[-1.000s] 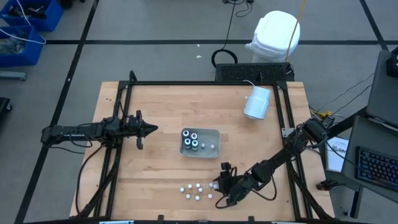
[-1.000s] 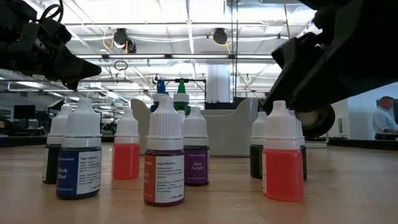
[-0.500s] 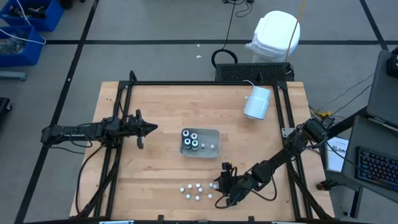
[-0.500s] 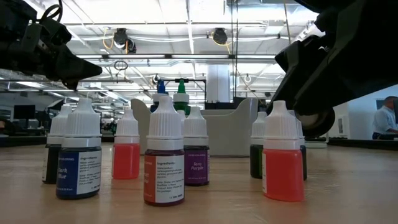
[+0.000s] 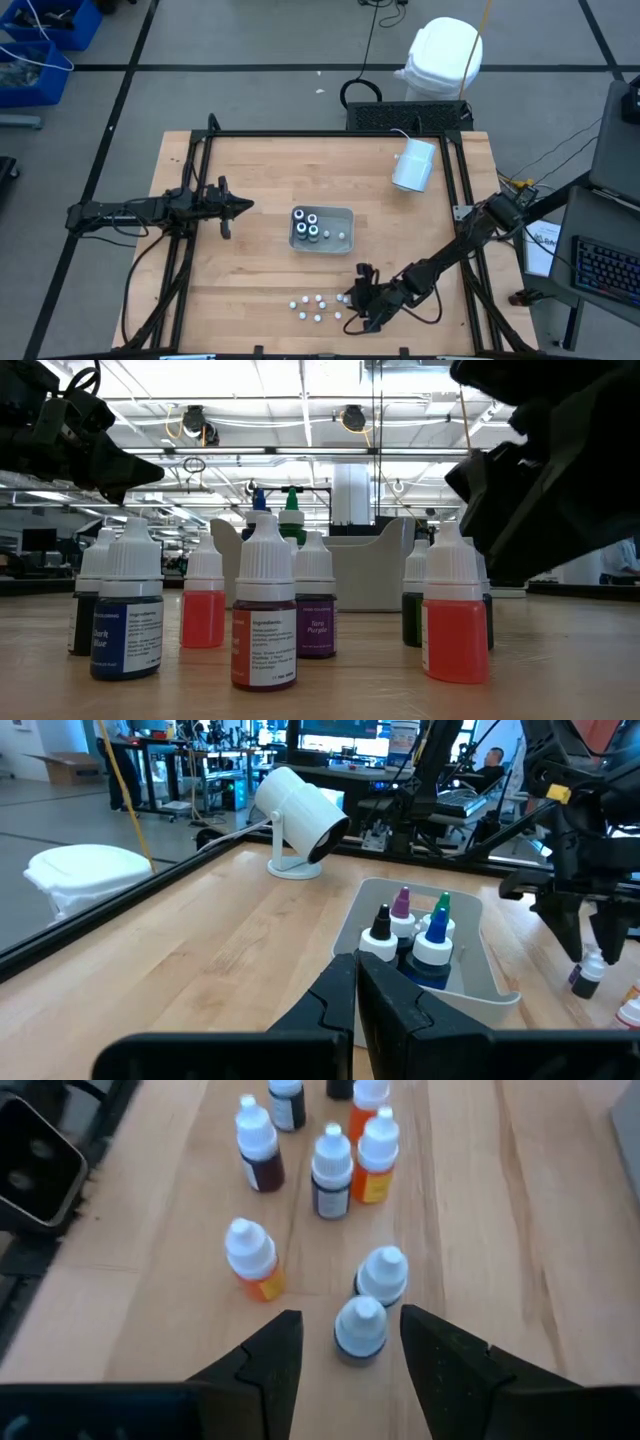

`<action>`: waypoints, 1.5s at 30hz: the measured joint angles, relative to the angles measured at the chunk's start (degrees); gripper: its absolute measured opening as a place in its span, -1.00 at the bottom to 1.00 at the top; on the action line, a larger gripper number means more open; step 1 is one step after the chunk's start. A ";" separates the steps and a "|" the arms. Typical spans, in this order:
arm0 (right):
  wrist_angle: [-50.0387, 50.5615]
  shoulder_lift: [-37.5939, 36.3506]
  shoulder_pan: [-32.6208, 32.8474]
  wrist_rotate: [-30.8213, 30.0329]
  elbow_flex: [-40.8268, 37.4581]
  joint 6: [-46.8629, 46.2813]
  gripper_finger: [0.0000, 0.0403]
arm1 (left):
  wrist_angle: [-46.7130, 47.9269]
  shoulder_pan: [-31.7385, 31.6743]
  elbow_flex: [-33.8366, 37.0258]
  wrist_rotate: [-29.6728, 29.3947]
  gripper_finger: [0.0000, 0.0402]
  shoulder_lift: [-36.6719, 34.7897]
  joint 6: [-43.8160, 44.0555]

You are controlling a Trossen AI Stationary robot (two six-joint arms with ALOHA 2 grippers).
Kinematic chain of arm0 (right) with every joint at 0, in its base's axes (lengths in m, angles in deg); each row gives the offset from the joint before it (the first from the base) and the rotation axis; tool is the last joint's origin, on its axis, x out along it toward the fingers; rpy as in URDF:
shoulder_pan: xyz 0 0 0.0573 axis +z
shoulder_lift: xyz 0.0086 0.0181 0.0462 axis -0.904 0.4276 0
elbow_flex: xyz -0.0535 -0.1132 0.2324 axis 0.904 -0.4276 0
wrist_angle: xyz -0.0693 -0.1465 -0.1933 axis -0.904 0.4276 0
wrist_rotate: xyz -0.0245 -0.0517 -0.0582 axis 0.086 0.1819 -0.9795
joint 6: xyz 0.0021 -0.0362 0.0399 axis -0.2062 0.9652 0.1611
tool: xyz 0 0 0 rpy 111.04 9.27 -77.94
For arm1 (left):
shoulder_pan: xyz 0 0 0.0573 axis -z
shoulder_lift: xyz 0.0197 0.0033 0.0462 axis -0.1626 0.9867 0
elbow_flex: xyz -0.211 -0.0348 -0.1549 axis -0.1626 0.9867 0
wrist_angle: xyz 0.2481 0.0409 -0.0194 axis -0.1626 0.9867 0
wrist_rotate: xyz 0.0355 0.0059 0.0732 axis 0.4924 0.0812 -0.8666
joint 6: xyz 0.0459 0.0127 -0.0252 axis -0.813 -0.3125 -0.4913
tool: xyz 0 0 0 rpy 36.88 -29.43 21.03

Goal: Pick & Place food coloring
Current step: Put the small purple bottle into the gray bin

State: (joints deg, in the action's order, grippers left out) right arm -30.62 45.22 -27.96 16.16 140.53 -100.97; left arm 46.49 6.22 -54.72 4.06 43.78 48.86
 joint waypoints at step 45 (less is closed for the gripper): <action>0.58 -0.92 -1.24 2.77 0.02 -1.59 -0.68 | 0.02 0.00 0.00 0.00 -0.90 -0.01 0.02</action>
State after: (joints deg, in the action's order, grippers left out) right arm -30.03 44.30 -29.20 18.93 140.56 -102.56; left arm 46.52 6.22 -54.72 4.05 43.77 48.89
